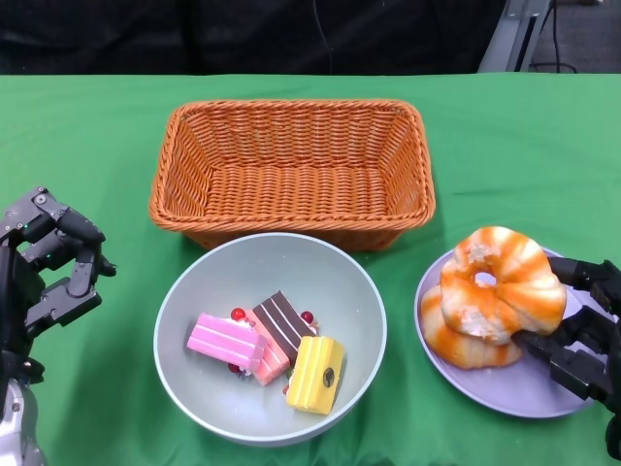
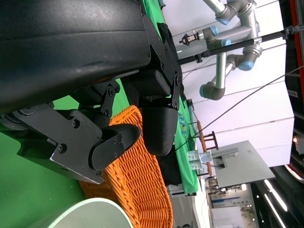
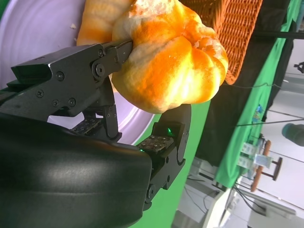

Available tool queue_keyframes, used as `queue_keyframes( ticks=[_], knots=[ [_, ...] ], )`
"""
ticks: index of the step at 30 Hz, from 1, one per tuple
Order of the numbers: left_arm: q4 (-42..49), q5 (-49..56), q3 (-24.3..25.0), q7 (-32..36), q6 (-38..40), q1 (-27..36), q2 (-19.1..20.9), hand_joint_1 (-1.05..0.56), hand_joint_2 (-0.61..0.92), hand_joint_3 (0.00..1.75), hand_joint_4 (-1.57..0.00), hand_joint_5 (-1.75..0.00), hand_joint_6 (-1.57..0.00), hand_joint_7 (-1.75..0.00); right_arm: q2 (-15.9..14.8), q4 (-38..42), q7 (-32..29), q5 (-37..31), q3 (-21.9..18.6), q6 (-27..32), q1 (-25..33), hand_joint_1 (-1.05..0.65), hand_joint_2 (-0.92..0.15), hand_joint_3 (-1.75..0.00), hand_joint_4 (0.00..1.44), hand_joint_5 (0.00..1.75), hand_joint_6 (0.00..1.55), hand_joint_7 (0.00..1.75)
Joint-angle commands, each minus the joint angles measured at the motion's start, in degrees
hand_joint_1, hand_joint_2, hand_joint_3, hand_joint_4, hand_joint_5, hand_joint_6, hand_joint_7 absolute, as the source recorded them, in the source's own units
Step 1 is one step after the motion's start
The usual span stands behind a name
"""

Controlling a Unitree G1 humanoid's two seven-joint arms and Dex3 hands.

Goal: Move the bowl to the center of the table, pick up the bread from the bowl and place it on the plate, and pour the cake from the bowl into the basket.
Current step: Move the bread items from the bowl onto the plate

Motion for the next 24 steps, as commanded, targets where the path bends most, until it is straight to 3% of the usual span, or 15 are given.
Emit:
queue_keyframes(
  ticks=[1, 7, 24],
  knots=[
    [-0.39, -0.78, 0.53, -0.13, 0.40, 0.10, 1.32, -0.01, 0.64, 1.03, -0.76, -1.62, -0.72, -1.48, 0.42, -0.45, 0.38, 0.81, -0.14, 1.88, -0.06, -0.07, -0.92, -0.25, 0.67, 1.34, 0.61, 0.92],
    [0.07, -1.24, 0.67, -1.12, -0.33, -0.04, 1.51, 0.00, 0.64, 1.03, -0.76, -1.63, -0.71, -1.47, 0.86, -0.38, -0.54, -0.40, 0.41, 2.18, -0.01, -0.06, -0.92, -0.23, 0.71, 1.30, 0.65, 0.87],
    [-0.33, -0.77, 0.72, 0.14, 0.33, -0.01, 1.67, 0.01, 0.64, 1.01, -0.75, -1.62, -0.72, -1.46, 0.27, -5.70, -0.87, -1.41, 0.96, 14.98, 0.77, -0.12, -0.92, -0.25, 0.74, 1.11, 0.67, 0.69]
  ],
)
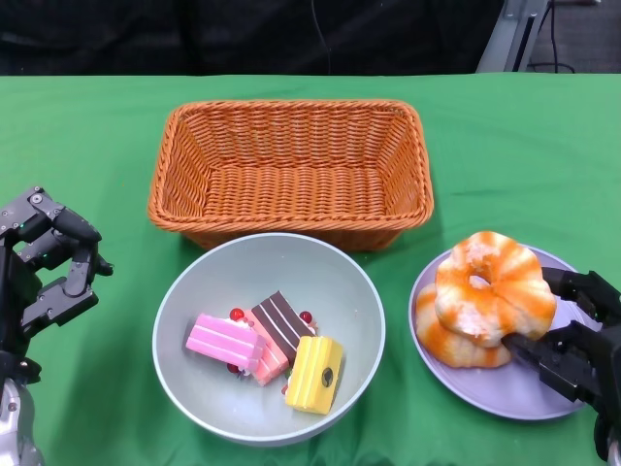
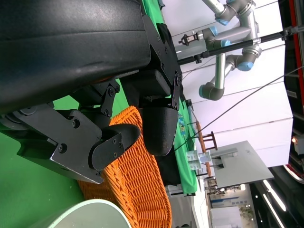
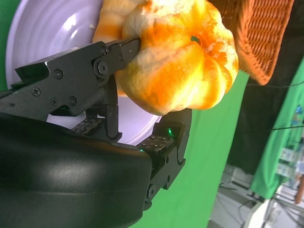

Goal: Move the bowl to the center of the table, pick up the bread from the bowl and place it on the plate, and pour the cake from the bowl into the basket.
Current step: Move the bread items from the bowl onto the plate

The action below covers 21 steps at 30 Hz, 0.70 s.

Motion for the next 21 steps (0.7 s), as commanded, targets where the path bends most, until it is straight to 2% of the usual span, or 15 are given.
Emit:
queue_keyframes(
  ticks=[1, 6, 7, 9, 12, 17, 21],
  knots=[
    [-0.07, 0.15, 0.40, 0.73, -0.32, -0.04, 1.52, 0.01, 0.64, 1.02, -0.75, -1.63, -0.72, -1.46, -0.62, -1.01, 0.38, -0.02, -0.10, 1.99, 0.79, -0.13, -0.92, -0.25, 0.73, 1.09, 0.66, 0.67],
    [1.04, 1.03, 0.18, 0.55, -1.97, -0.26, 1.84, -0.01, 0.64, 1.03, -0.75, -1.64, -0.71, -1.47, -0.16, -3.32, 0.38, 0.18, -0.07, 3.87, 1.28, -0.16, -0.92, -0.25, 0.72, 0.99, 0.64, 0.55],
    [1.01, 0.77, 0.25, 0.41, -1.72, -0.29, 1.79, -0.01, 0.64, 1.02, -0.77, -1.63, -0.72, -1.48, -0.02, -3.57, 0.07, -0.05, -0.01, 4.03, 1.31, -0.16, -0.92, -0.24, 0.72, 0.87, 0.64, 0.47],
    [0.94, 0.30, 0.34, 0.14, -1.32, -0.35, 1.74, -0.02, 0.64, 1.02, -0.77, -1.62, -0.72, -1.48, 0.21, -3.82, -0.21, -0.18, 0.05, 4.22, 1.33, -0.16, -0.92, -0.24, 0.72, 0.78, 0.64, 0.39],
    [0.90, 0.59, 0.24, 0.58, -1.30, -0.34, 1.80, -0.02, 0.63, 1.02, -0.77, -1.62, -0.72, -1.48, 0.31, -3.96, -0.12, -0.06, 0.18, 4.56, 1.37, -0.16, -0.92, -0.24, 0.72, 0.74, 0.64, 0.36],
    [0.90, 0.54, 0.22, 0.50, -1.20, -0.34, 1.83, -0.01, 0.62, 1.04, -0.77, -1.62, -0.72, -1.48, 0.38, -3.88, -0.73, -0.62, 0.62, 4.93, 1.31, -0.15, -0.92, -0.22, 0.65, 0.64, 0.62, 0.29],
    [0.72, 1.04, 0.09, 1.09, -1.00, -0.22, 1.96, -0.01, 0.61, 1.05, -0.76, -1.62, -0.71, -1.48, -0.04, -4.59, 0.09, -0.77, 1.41, 6.04, 1.54, -0.17, -0.92, -0.22, 0.59, 0.44, 0.57, 0.15]
  ],
)
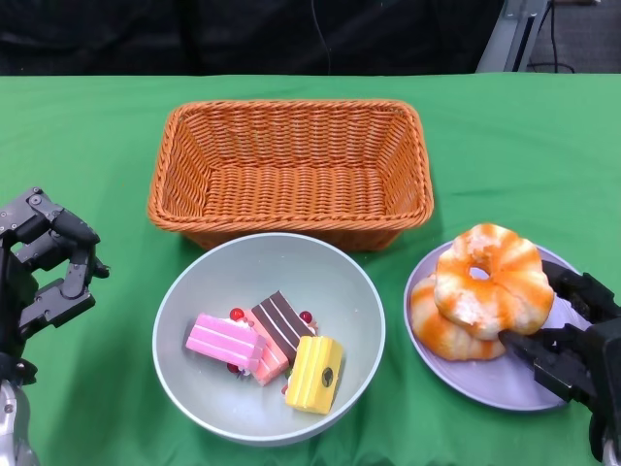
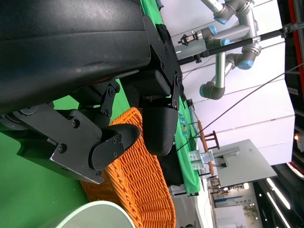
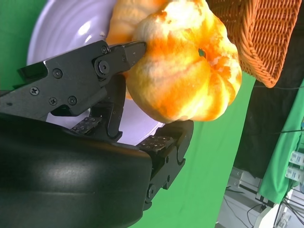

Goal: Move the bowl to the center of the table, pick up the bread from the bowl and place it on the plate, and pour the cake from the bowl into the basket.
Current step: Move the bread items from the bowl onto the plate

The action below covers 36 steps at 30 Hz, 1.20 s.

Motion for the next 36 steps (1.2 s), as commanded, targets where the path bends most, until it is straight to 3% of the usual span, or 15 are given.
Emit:
queue_keyframes(
  ticks=[1, 7, 15, 23, 28, 36],
  knots=[
    [-0.02, 0.45, 0.17, 1.17, 0.00, -0.17, 1.33, -0.02, 0.61, 1.05, -0.76, -1.62, -0.72, -1.48, -0.47, -0.90, 0.70, -0.19, 0.21, 1.88, 0.62, -0.16, -0.92, -0.20, 0.56, 0.40, 0.55, 0.13],
    [0.67, 0.01, 0.32, 0.59, -0.50, -0.53, 1.29, -0.01, 0.61, 1.05, -0.76, -1.62, -0.72, -1.48, -0.87, -3.54, 1.62, -1.25, 1.44, 5.07, 1.48, -0.18, -0.92, -0.15, 0.43, 0.27, 0.49, 0.06],
    [0.97, 0.14, 0.25, 0.71, -0.68, -0.68, 1.28, -0.01, 0.62, 1.06, -0.76, -1.62, -0.71, -1.49, -1.49, -5.16, 2.47, -2.61, 2.42, 6.00, 1.93, -0.16, -0.92, -0.14, 0.37, 0.20, 0.44, 0.02],
    [1.72, 0.07, 0.31, 0.62, -0.78, -1.06, 1.49, -0.01, 0.63, 1.04, -0.77, -1.63, -0.72, -1.49, -2.22, -8.31, 1.01, -7.57, 4.20, 6.81, 2.71, -0.32, -0.92, -0.14, 0.37, 0.14, 0.44, 0.01],
    [2.09, 0.09, 0.36, 0.67, -0.94, -1.38, 1.54, -0.02, 0.61, 1.05, -0.77, -1.62, -0.72, -1.49, -2.44, -9.82, 1.94, -7.93, 4.78, 8.12, 2.59, -0.32, -0.92, -0.18, 0.37, 0.12, 0.43, 0.00],
    [2.12, -0.15, 0.41, 0.63, -0.20, -1.50, 1.54, 0.01, 0.61, 1.08, -0.77, -1.63, -0.72, -1.50, -3.50, -11.64, 2.72, -9.70, 5.99, 11.12, 2.28, -0.43, -0.92, -0.21, 0.26, 0.05, 0.34, 0.00]
  ],
)
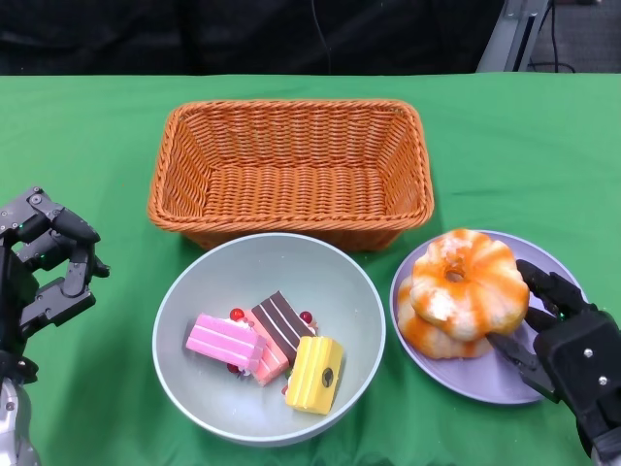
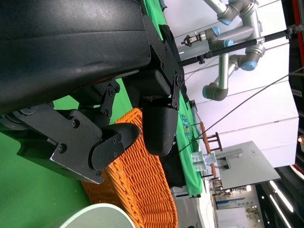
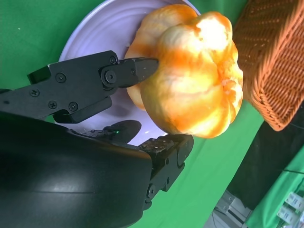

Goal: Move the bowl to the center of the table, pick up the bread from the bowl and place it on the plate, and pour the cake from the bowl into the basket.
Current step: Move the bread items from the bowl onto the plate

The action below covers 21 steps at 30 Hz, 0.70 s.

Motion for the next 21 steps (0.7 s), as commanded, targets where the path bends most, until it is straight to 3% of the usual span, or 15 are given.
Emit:
queue_keyframes(
  ticks=[1, 10, 21],
  knots=[
    [0.17, -0.38, 0.50, 0.33, 0.22, -0.58, 1.32, 0.01, 0.61, 1.08, -0.77, -1.63, -0.72, -1.50, -1.10, -1.73, 0.71, -0.74, 0.38, 1.68, -0.13, -0.43, -0.92, -0.22, 0.26, 0.04, 0.34, 0.00],
    [0.08, -0.39, 0.57, 0.75, 0.47, -0.67, 1.22, 0.00, 0.61, 1.08, -0.77, -1.64, -0.72, -1.50, -1.82, -2.97, 3.14, -1.19, 1.05, 4.76, -0.71, -0.42, -0.92, -0.23, 0.23, 0.02, 0.31, 0.00],
    [0.50, -0.62, 0.69, 0.36, 0.11, -0.87, 1.30, -0.01, 0.61, 1.06, -0.76, -1.64, -0.71, -1.51, -1.24, -6.09, 3.37, 1.97, -0.61, 2.40, 2.31, -0.35, -0.92, -0.21, 0.30, 0.05, 0.31, 0.00]
  ],
)
